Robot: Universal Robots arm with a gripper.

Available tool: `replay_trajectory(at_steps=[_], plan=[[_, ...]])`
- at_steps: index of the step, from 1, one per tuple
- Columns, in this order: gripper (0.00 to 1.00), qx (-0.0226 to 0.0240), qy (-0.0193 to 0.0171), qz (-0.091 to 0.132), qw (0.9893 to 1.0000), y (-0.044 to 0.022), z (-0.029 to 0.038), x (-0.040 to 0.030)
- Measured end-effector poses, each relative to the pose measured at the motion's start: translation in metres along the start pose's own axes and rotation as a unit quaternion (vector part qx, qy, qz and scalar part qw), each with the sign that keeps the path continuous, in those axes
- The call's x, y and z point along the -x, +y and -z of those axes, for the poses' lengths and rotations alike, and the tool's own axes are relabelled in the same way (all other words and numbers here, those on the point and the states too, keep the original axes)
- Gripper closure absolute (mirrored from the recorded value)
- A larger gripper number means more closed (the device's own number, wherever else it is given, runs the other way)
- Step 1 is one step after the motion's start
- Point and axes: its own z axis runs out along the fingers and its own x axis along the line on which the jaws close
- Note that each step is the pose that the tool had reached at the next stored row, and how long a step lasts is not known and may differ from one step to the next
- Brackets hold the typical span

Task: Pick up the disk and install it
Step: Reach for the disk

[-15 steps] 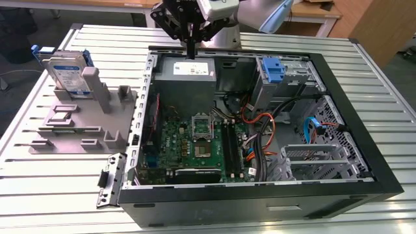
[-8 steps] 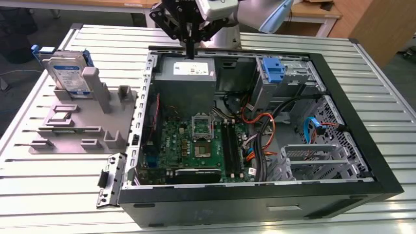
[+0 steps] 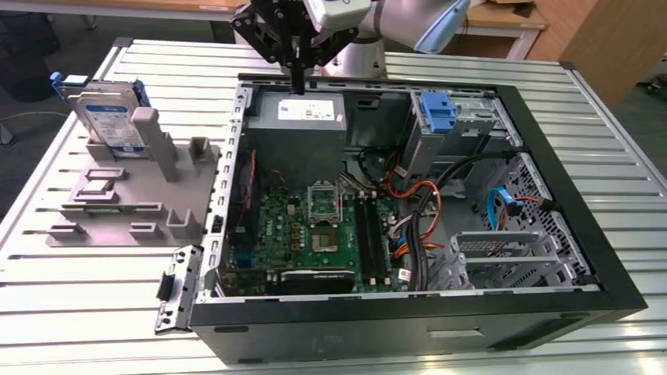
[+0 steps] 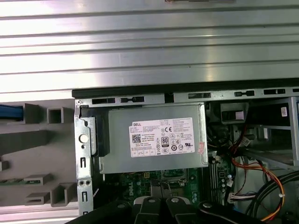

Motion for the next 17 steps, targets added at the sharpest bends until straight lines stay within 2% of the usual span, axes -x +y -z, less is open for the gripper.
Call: replay_trajectory(at_steps=[13,17], plan=[[0.90,0.0000,-0.0001,0.000,1.0000,-0.0015,0.0001,-0.0198],[0.90,0.0000,-0.0001,0.000,1.0000,-0.0022,-0.0001,-0.0284]])
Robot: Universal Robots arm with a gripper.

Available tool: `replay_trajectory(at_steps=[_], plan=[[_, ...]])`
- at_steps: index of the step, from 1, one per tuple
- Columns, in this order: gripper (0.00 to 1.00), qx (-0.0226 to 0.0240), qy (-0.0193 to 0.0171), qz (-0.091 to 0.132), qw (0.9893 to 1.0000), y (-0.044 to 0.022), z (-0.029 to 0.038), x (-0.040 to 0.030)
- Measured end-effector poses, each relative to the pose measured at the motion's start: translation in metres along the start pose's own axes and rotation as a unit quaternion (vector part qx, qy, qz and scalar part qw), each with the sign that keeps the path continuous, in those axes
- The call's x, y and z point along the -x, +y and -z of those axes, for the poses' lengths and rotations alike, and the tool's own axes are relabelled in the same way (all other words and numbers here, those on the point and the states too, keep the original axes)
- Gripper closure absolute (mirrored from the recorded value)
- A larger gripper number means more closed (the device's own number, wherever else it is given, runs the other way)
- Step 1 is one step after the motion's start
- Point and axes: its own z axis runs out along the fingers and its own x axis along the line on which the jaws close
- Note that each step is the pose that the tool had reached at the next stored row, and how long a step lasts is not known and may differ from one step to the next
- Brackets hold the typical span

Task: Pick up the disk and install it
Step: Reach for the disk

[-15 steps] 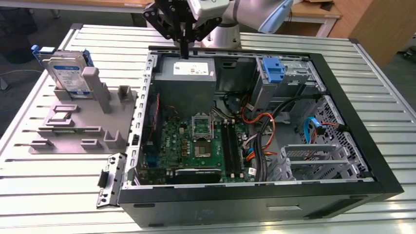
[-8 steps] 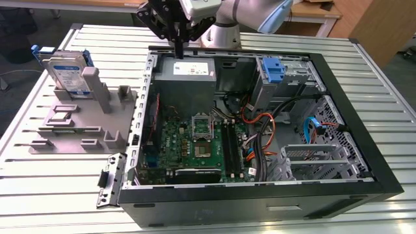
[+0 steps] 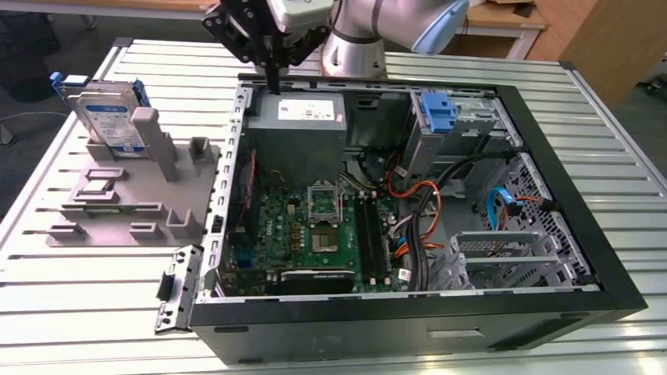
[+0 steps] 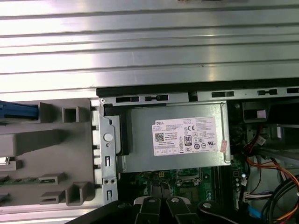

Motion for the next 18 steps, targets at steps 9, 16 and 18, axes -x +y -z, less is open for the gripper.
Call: replay_trajectory(at_steps=[9,16,18], plan=[[0.90,0.0000,0.0000,0.000,1.0000,-0.0012,-0.0006,-0.0156],[0.90,0.0000,0.0000,0.000,1.0000,-0.0023,-0.0009,-0.0298],[0.90,0.0000,0.0000,0.000,1.0000,-0.0026,-0.0010,-0.0346]])
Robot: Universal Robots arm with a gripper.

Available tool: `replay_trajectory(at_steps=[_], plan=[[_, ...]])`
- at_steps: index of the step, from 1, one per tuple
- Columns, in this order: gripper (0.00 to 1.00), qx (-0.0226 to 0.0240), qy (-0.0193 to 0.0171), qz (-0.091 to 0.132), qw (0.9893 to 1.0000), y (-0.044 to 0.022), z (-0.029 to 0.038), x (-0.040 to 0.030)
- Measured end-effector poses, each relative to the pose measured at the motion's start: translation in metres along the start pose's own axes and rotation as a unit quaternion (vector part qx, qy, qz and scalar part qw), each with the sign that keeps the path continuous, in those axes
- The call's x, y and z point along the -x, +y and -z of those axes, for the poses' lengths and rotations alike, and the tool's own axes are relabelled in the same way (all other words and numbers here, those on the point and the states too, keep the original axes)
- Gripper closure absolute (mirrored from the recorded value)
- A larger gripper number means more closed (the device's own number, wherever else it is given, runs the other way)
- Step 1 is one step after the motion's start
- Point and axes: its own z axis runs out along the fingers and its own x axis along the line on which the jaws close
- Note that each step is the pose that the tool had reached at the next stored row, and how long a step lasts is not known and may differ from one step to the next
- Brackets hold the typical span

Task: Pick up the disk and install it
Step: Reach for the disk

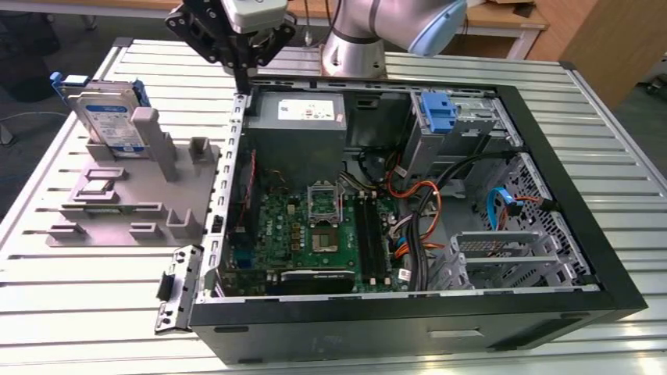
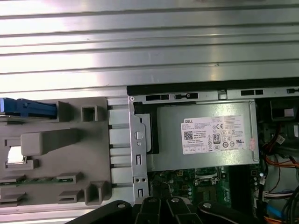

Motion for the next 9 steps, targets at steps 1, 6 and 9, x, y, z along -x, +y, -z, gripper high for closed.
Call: replay_trajectory(at_steps=[1,6,9], plan=[[0.90,0.0000,0.0000,0.000,1.0000,-0.0002,-0.0001,-0.0022],[0.90,0.0000,0.0000,0.000,1.0000,-0.0011,-0.0001,-0.0140],[0.90,0.0000,0.0000,0.000,1.0000,-0.0016,-0.0003,-0.0208]])
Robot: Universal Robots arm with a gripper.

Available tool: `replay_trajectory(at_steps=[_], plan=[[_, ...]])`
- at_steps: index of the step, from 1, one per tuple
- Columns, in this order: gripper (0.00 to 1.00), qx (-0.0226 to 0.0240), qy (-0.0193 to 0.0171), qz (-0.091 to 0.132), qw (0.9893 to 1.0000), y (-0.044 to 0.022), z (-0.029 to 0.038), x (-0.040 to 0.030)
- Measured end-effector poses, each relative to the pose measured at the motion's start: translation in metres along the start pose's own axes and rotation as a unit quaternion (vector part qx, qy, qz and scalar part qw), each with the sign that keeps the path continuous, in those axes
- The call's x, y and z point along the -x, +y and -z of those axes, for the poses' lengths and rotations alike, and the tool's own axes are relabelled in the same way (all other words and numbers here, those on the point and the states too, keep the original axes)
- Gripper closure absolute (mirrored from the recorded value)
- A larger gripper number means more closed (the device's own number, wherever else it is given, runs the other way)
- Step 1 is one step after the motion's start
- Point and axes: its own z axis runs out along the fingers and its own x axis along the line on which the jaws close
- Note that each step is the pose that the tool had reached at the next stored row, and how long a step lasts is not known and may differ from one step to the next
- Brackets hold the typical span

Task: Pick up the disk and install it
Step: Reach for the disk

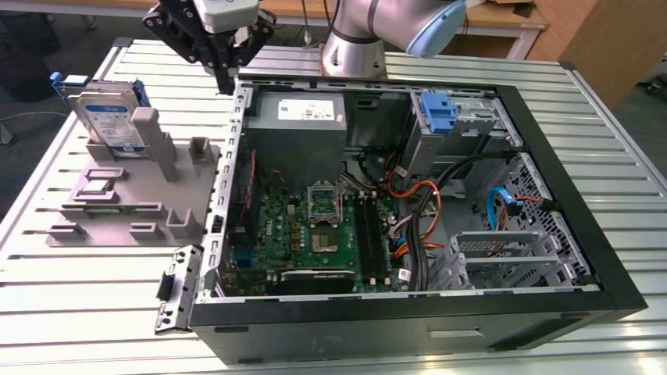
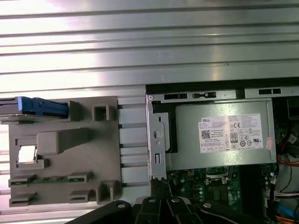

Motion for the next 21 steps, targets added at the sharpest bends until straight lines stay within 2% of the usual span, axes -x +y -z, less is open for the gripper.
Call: replay_trajectory(at_steps=[5,11,12,14,15,21], plan=[[0.90,0.0000,0.0000,0.000,1.0000,-0.0006,-0.0001,-0.0090],[0.90,-0.0001,0.0002,0.000,1.0000,-0.0007,0.0000,-0.0095],[0.90,-0.0001,0.0010,0.000,1.0000,-0.0007,-0.0001,-0.0095],[0.90,-0.0004,0.0053,0.000,1.0000,-0.0007,-0.0004,-0.0095],[0.90,-0.0005,0.0062,0.000,1.0000,-0.0007,-0.0004,-0.0095],[0.90,-0.0006,0.0064,0.000,1.0000,-0.0008,-0.0005,-0.0104]])
